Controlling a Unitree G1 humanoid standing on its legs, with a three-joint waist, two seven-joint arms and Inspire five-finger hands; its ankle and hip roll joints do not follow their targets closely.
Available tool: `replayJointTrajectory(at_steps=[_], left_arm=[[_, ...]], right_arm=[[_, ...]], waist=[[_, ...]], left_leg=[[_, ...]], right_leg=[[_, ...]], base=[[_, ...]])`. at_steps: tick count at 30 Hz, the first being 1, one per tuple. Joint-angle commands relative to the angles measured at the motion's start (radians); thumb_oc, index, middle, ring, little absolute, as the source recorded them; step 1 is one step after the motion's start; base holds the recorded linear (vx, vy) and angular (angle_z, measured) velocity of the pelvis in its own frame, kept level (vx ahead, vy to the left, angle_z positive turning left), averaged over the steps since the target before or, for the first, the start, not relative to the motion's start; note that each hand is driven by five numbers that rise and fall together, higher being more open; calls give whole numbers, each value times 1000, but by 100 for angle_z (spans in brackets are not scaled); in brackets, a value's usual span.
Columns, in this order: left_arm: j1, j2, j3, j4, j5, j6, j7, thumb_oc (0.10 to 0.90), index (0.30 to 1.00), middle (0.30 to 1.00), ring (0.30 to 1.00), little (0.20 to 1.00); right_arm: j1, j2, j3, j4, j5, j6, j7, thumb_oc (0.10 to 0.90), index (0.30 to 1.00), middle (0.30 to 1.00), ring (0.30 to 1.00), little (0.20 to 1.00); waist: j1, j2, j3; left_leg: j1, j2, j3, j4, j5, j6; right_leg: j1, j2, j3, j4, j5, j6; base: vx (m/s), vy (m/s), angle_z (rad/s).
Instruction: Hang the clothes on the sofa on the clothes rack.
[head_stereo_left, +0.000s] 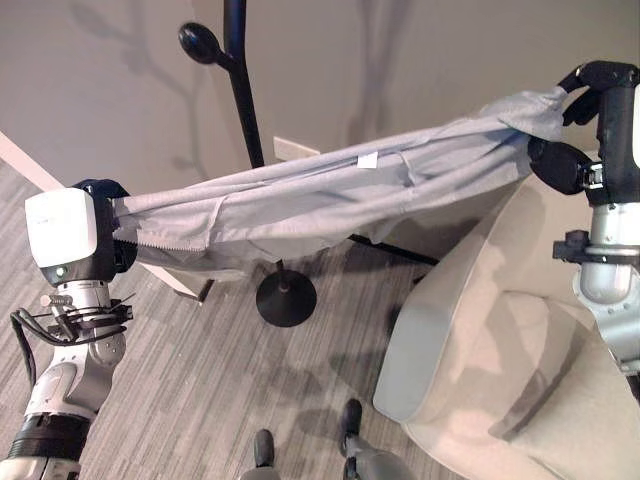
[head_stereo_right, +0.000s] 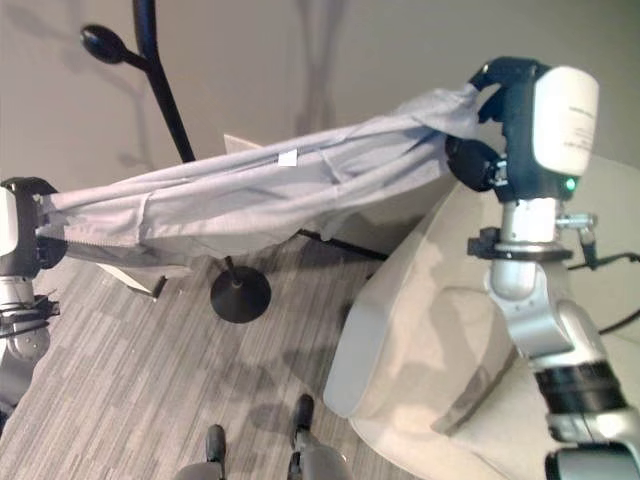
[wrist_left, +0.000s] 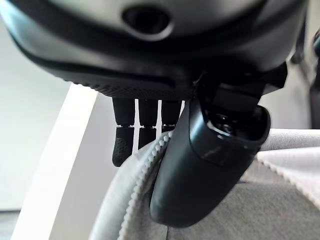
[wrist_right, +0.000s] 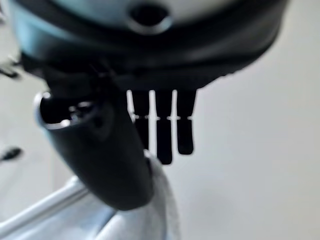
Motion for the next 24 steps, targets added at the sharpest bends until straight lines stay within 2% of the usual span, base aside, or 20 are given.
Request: replayJointTrajectory(at_steps=[1, 3, 5, 8, 9, 10, 11, 12, 14, 15, 16, 17, 18, 20, 24], left_arm=[[-20, 126, 125, 138, 16, 49, 102, 400, 300, 300, 300, 300], [-24, 158, 162, 127, 14, 59, 124, 400, 300, 300, 300, 300], [-50, 185, 175, 126, 19, 65, 134, 400, 300, 300, 300, 300], [-119, 221, 148, 173, 21, 79, 149, 400, 300, 300, 300, 300], [-142, 230, 133, 188, 22, 94, 162, 400, 300, 300, 300, 300], [-145, 232, 138, 197, 8, 103, 178, 400, 300, 300, 300, 300], [-141, 233, 141, 203, 1, 105, 184, 400, 300, 300, 300, 300], [-140, 252, 146, 219, -19, 111, 199, 400, 300, 300, 300, 300], [-159, 276, 143, 244, -42, 115, 214, 400, 300, 300, 300, 300], [-174, 291, 137, 275, -61, 113, 218, 400, 300, 300, 300, 300], [-183, 291, 129, 298, -66, 117, 212, 400, 300, 300, 300, 300], [-194, 295, 118, 317, -71, 119, 214, 400, 300, 300, 300, 300], [-198, 295, 115, 319, -71, 119, 215, 400, 300, 300, 300, 300], [-236, 324, 82, 352, -75, 128, 197, 400, 300, 300, 300, 300], [-307, 372, 48, 404, -106, 136, 205, 400, 300, 300, 300, 300]], right_arm=[[-88, -57, -182, 96, 0, 15, -166, 400, 300, 300, 300, 300], [-95, -63, -196, 81, -1, 6, -191, 400, 300, 300, 300, 300], [-112, -72, -196, 75, -9, 4, -209, 400, 300, 300, 300, 300], [-156, -91, -179, 86, -19, 10, -237, 400, 300, 300, 300, 300], [-180, -113, -157, 85, -50, 30, -238, 400, 300, 300, 300, 300], [-204, -135, -130, 89, -75, 45, -236, 400, 300, 300, 300, 300], [-216, -140, -114, 93, -80, 46, -238, 400, 300, 300, 300, 300], [-246, -158, -74, 104, -83, 49, -244, 400, 300, 300, 300, 300], [-277, -171, -33, 122, -72, 49, -240, 400, 300, 300, 300, 300], [-278, -179, -13, 133, -73, 60, -229, 400, 300, 300, 300, 300], [-270, -185, 0, 150, -107, 83, -215, 400, 300, 300, 300, 300], [-272, -196, 6, 146, -118, 83, -211, 400, 300, 300, 300, 300], [-272, -196, 6, 146, -118, 84, -211, 400, 300, 300, 300, 300], [-276, -223, 15, 164, -143, 122, -200, 400, 300, 300, 300, 300], [-330, -258, 41, 227, -149, 163, -226, 400, 300, 300, 300, 300]], waist=[[12, -27, -192], [20, -26, -191], [26, -34, -173], [30, -41, -144], [49, -38, -143], [62, -42, -157], [72, -41, -162], [93, -31, -166], [95, -26, -167], [88, -20, -177], [84, -1, -209], [85, 2, -219], [86, 2, -218], [69, -7, -248], [71, -24, -274]], left_leg=[[16, 23, 25, 2, -88, 20], [27, 41, 22, 61, -97, 10], [-9, 58, 12, 200, -106, -2], [-84, 66, -1, 394, -76, -4], [-144, 10, -23, 376, -123, 21], [-177, -32, -39, 310, -122, 35], [-195, -42, -56, 277, -96, 32], [-250, -27, -122, 160, 16, 8], [-253, 21, -142, 63, 73, -18], [-225, 65, -96, 22, 91, -23], [-190, 80, -78, 5, 97, -22], [-175, 75, -75, 2, 102, -24], [-174, 74, -75, 2, 102, -24], [-135, 44, -41, 2, 92, -12], [-113, -2, -16, 2, 62, 17]], right_leg=[[60, -22, 10, 5, -129, 104], [92, -1, 11, 6, -156, 91], [126, 6, 8, 6, -171, 74], [174, 2, -11, 5, -183, 55], [192, -5, -10, 6, -189, 61], [196, -16, -3, 6, -183, 69], [204, -14, 5, 6, -186, 69], [240, -1, 39, 9, -209, 64], [271, 3, 70, 37, -245, 61], [291, 0, 79, 57, -267, 66], [313, 0, 75, 66, -294, 76], [322, -7, 76, 80, -300, 77], [323, -8, 76, 81, -301, 77], [332, -51, 70, 129, -297, 99], [319, -101, 77, 166, -289, 133]], base=[[63, -161, 6], [52, -191, 9], [2, -192, 4], [-4, -105, 10], [98, 62, 18], [148, 107, 17], [258, 199, -16], [299, 186, -49], [283, 192, -106], [302, 280, -91], [318, 313, -51], [217, 231, -27], [220, 238, -18], [213, 290, -17], [120, 226, -18]])
